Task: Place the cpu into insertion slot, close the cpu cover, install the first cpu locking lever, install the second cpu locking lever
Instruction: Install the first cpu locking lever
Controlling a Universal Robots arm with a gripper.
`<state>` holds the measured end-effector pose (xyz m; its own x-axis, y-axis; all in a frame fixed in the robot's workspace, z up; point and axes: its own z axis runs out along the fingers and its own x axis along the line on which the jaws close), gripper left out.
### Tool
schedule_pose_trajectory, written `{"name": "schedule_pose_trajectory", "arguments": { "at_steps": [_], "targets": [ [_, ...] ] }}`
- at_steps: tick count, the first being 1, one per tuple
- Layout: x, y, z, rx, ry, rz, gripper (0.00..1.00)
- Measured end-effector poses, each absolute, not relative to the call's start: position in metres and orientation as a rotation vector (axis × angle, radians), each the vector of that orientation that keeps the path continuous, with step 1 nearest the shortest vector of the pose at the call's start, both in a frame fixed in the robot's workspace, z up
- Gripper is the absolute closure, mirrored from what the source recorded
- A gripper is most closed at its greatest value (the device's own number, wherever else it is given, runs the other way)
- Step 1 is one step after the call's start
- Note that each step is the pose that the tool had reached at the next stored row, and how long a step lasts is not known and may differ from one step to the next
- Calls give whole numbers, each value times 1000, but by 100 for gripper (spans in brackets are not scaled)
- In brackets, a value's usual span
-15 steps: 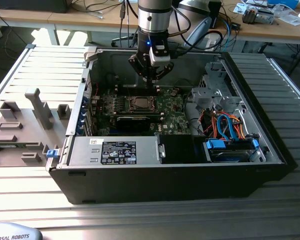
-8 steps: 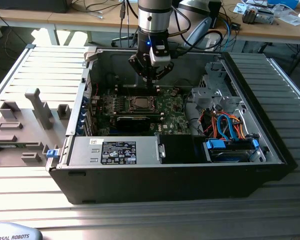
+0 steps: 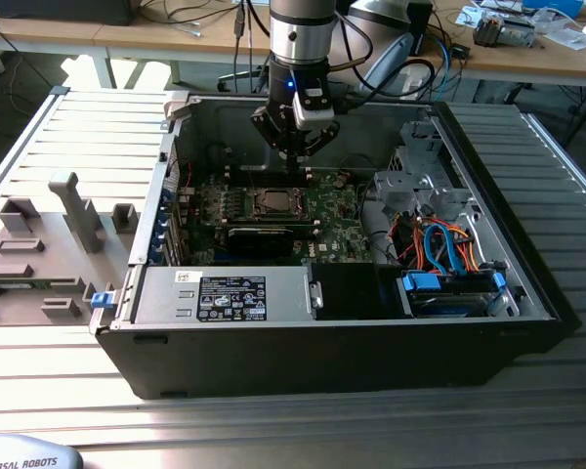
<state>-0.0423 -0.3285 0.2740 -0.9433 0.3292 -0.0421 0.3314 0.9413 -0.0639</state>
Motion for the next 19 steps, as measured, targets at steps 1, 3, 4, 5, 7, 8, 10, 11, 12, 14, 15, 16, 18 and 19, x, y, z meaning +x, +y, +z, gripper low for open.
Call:
{"name": "schedule_pose_trajectory", "arguments": {
  "at_steps": [1, 3, 4, 5, 7, 8, 10, 11, 12, 14, 15, 16, 18, 19],
  "targets": [
    [-42, -329, 274, 520, 3065, -109, 89],
    [-42, -329, 274, 516, 3066, -109, 89],
    [-42, -329, 274, 514, 3066, -109, 89],
    [-42, -329, 274, 512, 3066, -109, 89],
    [-42, -329, 274, 508, 3067, -109, 89],
    [-42, -329, 274, 507, 3067, -109, 89],
    [-42, -329, 274, 503, 3068, -109, 89],
    [-42, -329, 274, 502, 3068, -109, 89],
    [-42, -329, 274, 500, 3068, -109, 89],
    [-42, -329, 274, 496, 3069, -109, 89],
    [-42, -329, 274, 494, 3069, -109, 89],
    [-42, -329, 274, 492, 3069, -109, 89],
    [-42, -329, 274, 487, 3070, -109, 89],
    [-42, -329, 274, 485, 3070, -108, 89]
  ]
}}
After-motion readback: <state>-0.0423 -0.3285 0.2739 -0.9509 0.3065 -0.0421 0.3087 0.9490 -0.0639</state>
